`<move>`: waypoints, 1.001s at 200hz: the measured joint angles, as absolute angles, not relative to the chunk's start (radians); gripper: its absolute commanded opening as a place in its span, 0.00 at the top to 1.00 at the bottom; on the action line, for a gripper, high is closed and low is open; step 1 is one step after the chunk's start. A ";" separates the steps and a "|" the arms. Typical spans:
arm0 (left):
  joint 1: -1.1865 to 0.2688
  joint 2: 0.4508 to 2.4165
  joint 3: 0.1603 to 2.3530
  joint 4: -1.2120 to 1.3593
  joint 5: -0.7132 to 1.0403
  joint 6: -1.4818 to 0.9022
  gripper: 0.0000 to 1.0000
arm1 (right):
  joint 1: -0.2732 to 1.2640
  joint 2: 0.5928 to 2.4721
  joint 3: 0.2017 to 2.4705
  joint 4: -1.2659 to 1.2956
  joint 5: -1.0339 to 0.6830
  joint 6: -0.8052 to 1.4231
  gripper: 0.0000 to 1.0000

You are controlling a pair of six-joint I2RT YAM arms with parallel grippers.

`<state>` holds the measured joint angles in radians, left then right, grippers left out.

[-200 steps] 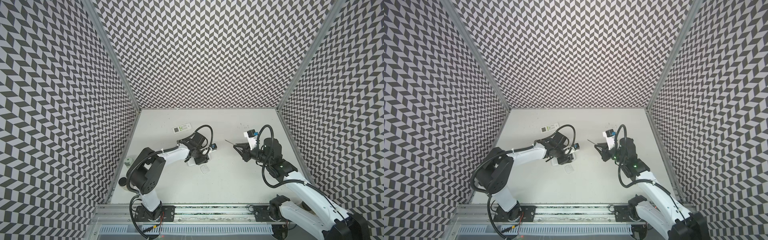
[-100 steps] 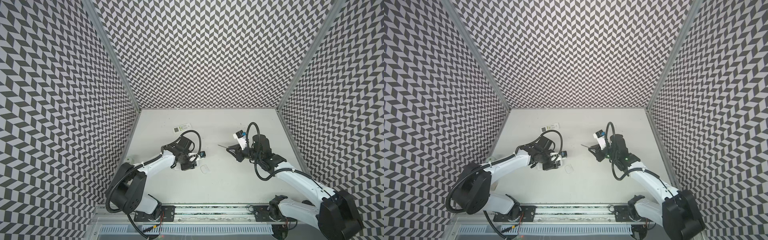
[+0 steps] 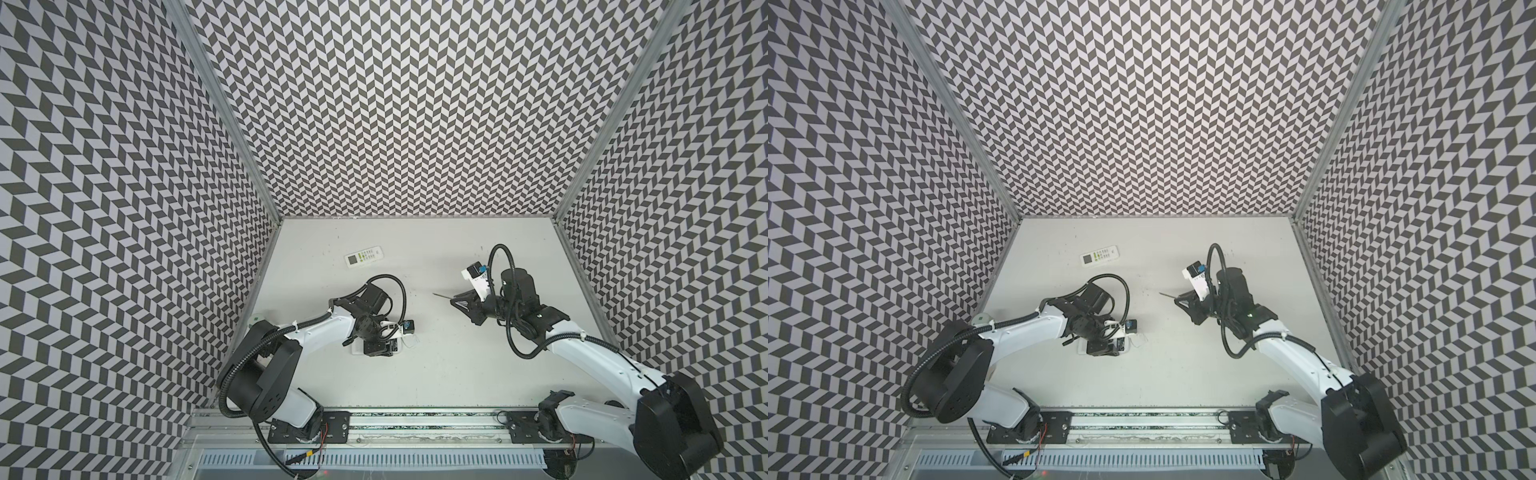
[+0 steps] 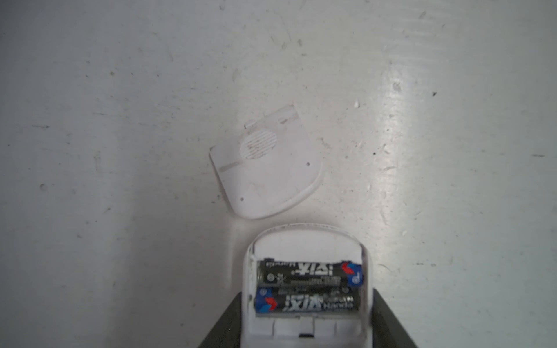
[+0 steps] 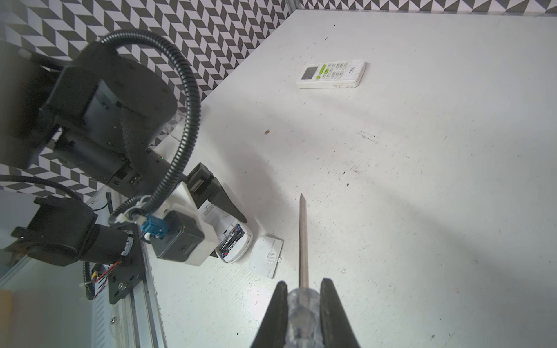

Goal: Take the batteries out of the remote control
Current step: 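Bring the screwdriver tip into the battery compartment with the right gripper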

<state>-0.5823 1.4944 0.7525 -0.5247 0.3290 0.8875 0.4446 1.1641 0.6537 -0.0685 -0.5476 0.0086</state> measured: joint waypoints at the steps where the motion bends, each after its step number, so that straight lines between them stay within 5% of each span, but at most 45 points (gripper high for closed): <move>1: -0.582 1.494 0.752 -0.523 0.330 0.888 0.50 | 0.445 1.163 0.653 -0.068 -0.548 0.007 1.00; 45: -0.582 1.484 0.696 -0.471 0.333 0.884 0.21 | 0.510 1.147 0.616 -0.067 -0.551 -0.057 1.00; 72: -0.575 1.465 0.680 -0.459 0.318 0.883 0.13 | 0.555 1.158 0.616 -0.078 -0.553 -0.114 1.00; 128: -0.564 1.421 0.664 -0.471 0.255 0.905 0.17 | 0.645 1.246 0.647 -0.152 -0.593 -0.289 1.00; 200: -0.556 1.393 0.627 -0.477 0.286 0.904 0.38 | 0.770 1.393 0.742 -0.190 -0.622 -0.386 1.00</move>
<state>-0.5560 1.3930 0.6273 -0.4770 0.2863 0.9039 0.7696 1.3926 0.7422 -0.1898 -0.6224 -0.3859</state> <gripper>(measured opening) 0.661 0.158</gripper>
